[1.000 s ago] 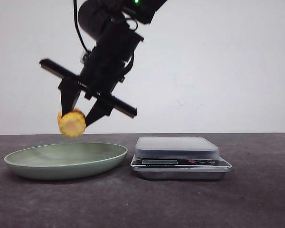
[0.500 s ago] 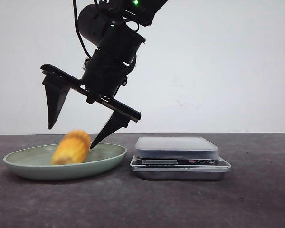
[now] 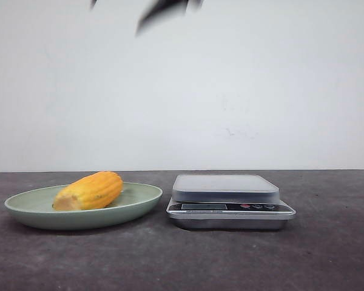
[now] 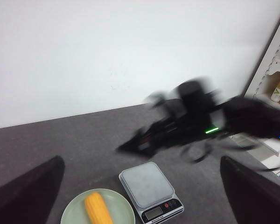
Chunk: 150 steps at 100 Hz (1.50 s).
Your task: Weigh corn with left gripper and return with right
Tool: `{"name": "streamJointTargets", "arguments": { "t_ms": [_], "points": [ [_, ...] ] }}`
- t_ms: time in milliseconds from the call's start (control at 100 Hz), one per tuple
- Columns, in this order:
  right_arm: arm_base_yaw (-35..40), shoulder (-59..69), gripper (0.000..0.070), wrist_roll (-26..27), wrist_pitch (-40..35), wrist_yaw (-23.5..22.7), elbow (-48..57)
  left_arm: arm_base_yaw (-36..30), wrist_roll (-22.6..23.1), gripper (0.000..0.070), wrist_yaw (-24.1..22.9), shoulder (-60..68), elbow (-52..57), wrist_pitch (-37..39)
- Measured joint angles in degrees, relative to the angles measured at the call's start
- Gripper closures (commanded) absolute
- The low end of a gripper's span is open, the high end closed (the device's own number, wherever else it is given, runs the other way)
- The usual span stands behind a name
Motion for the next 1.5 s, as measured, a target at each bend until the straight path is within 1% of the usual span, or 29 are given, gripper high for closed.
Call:
{"name": "streamJointTargets", "arguments": {
  "t_ms": [60,70,90,120,130,140,170,180,200,230,240,270,280,290,300,320,410,480,530,590,640,700,780,860,1000,1070,1140,1320,1500],
  "points": [
    [2.6,-4.4,0.0636,-5.0,-2.4,5.0,0.0,0.0,0.0,0.0060,0.0,0.0,-0.4,0.0],
    [3.4,-5.5,0.0647,-6.5,-3.0,6.6,0.0,0.0,0.0,0.0081,0.0,0.0,-0.5,0.0],
    [4.3,-6.5,0.0664,-7.7,-3.5,7.9,0.0,0.0,0.0,0.0101,0.0,0.0,-0.6,0.0],
    [5.9,-8.7,0.0691,-10.3,-4.4,10.9,0.0,0.0,0.0,0.0156,0.0,0.0,-0.9,0.0],
    [6.7,-9.7,0.0691,-11.5,-4.7,12.3,0.0,0.0,0.0,0.0188,0.0,0.0,-1.0,0.0],
    [7.0,-10.0,0.0691,-11.9,-4.9,12.8,0.0,0.0,0.0,0.0199,0.0,0.0,-1.1,0.0],
    [8.7,-12.1,0.0691,-14.1,-5.5,15.5,0.0,0.0,0.0,0.0275,0.0,0.0,-1.4,0.0],
    [9.2,-12.8,0.0691,-14.8,-5.6,16.3,-0.1,0.0,0.0,0.0318,0.0,0.0,-1.5,0.0],
    [10.4,-14.2,0.0691,-16.2,-5.9,18.0,-0.1,0.0,0.0,0.0363,0.0,0.0,-1.7,0.0],
    [12.3,-16.5,0.0691,-18.3,-6.4,20.7,-0.1,0.0,0.0,0.0455,0.0,0.0,-2.3,0.0],
    [12.6,-16.9,0.0691,-18.6,-6.5,21.1,-0.1,0.0,0.0,0.0501,0.0,0.0,-2.5,0.0],
    [14.1,-19.0,0.0691,-20.0,-6.7,23.3,-0.2,0.0,0.0,0.0575,-0.1,0.0,-3.0,0.0],
    [14.6,-19.7,0.0691,-20.4,-6.7,24.1,-0.2,0.0,0.0,0.0617,-0.1,0.0,-3.2,0.0],
    [15.1,-20.4,0.0691,-20.8,-6.7,24.9,-0.3,0.0,0.0,0.0630,-0.1,0.0,-3.4,0.0],
    [15.6,-21.2,0.0691,-21.2,-6.7,25.7,-0.4,0.0,0.0,0.0671,-0.1,0.0,-3.6,0.0],
    [16.5,-22.6,0.0691,-21.9,-6.7,27.2,-0.6,0.0,0.0,0.0700,-0.1,0.0,-4.0,0.0],
    [20.3,-29.7,0.0691,-24.1,-6.5,34.1,-3.2,0.0,0.0,0.0700,-1.2,0.0,-6.3,0.0],
    [21.9,-34.1,0.0691,-24.9,-6.4,37.5,-6.3,0.0,0.0,0.0700,-2.7,-0.1,-8.8,0.0],
    [22.4,-38.0,0.0691,-25.4,-6.3,38.5,-9.7,0.0,-0.3,0.0700,-4.2,-0.2,-11.1,0.0],
    [22.6,-41.9,0.0691,-25.6,-5.8,38.8,-14.0,0.0,-0.9,0.0700,-5.7,-0.8,-14.7,0.0],
    [22.6,-45.4,0.0691,-25.8,-4.7,38.8,-18.7,0.0,-1.3,0.0700,-5.9,-1.9,-18.5,0.9],
    [22.6,-49.6,0.0691,-26.1,-2.8,38.3,-24.9,-0.1,-1.6,0.0700,-5.9,-3.4,-23.6,5.0],
    [22.6,-55.1,0.0691,-26.9,0.0,36.3,-32.7,-0.1,-2.8,0.0700,-5.9,-5.4,-30.0,10.4],
    [22.6,-59.8,0.0691,-27.0,0.4,34.9,-37.4,-0.1,-5.0,0.0700,-5.8,-6.0,-34.3,9.7],
    [22.6,-64.3,0.0691,-27.0,0.1,34.9,-37.7,-0.1,-10.6,0.0700,-5.8,-4.8,-36.1,4.2],
    [22.6,-66.1,0.0691,-27.0,0.2,34.9,-37.5,-0.1,-13.3,0.0700,-5.8,-4.0,-36.1,2.8],
    [22.6,-67.4,0.0691,-27.0,0.2,35.0,-37.5,-0.1,-14.9,0.0700,-5.8,-3.4,-36.1,2.4],
    [22.6,-69.3,0.0691,-27.0,0.2,34.9,-37.5,-0.1,-16.1,0.0700,-5.8,-3.4,-36.1,2.8],
    [22.6,-69.6,0.0691,-27.0,0.2,34.9,-37.5,-0.1,-16.3,0.0700,-5.8,-3.9,-36.1,2.8]
  ]
}}
